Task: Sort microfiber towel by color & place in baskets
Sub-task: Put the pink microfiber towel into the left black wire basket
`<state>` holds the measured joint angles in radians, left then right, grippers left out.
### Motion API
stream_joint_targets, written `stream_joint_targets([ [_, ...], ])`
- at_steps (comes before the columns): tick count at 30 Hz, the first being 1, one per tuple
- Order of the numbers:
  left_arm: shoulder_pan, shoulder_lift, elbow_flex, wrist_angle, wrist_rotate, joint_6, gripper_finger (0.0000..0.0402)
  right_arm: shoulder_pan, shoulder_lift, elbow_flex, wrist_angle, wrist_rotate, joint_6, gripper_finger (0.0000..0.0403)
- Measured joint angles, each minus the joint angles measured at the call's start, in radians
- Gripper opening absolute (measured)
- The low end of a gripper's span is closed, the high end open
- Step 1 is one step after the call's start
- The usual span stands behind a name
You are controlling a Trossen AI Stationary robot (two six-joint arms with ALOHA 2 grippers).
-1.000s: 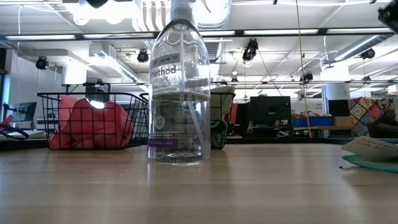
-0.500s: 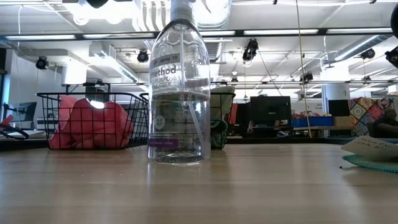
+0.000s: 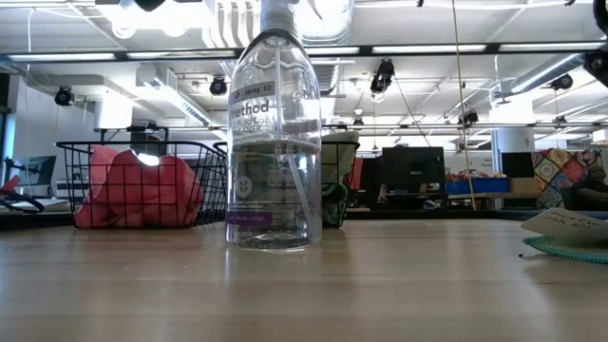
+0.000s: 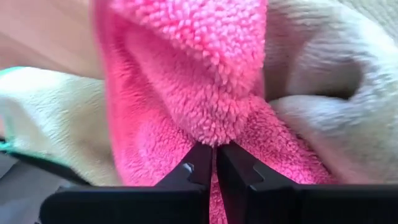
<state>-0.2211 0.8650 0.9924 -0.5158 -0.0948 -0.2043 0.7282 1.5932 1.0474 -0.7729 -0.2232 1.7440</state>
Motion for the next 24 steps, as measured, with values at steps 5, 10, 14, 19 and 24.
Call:
stream_joint_targets([
  [5,0.0,0.0,0.0,0.001,0.0,0.0,0.0116,-0.004,0.0,0.051,-0.002,0.044,-0.041,0.001],
  [10,0.0,0.0,0.0,0.007,0.0,0.0,0.0116,-0.023,0.0,0.129,-0.015,0.116,-0.111,0.001],
  [14,0.0,0.0,0.0,0.008,0.0,0.0,0.0116,-0.046,0.0,0.201,-0.041,0.2,-0.171,0.0009],
  [19,0.0,0.0,0.0,0.008,0.0,-0.002,0.0116,-0.09,0.0,0.306,-0.106,0.318,-0.284,0.0009],
  [24,0.0,0.0,0.0,0.008,0.0,-0.016,0.0116,-0.161,0.0,0.41,-0.148,0.467,-0.448,0.0009],
])
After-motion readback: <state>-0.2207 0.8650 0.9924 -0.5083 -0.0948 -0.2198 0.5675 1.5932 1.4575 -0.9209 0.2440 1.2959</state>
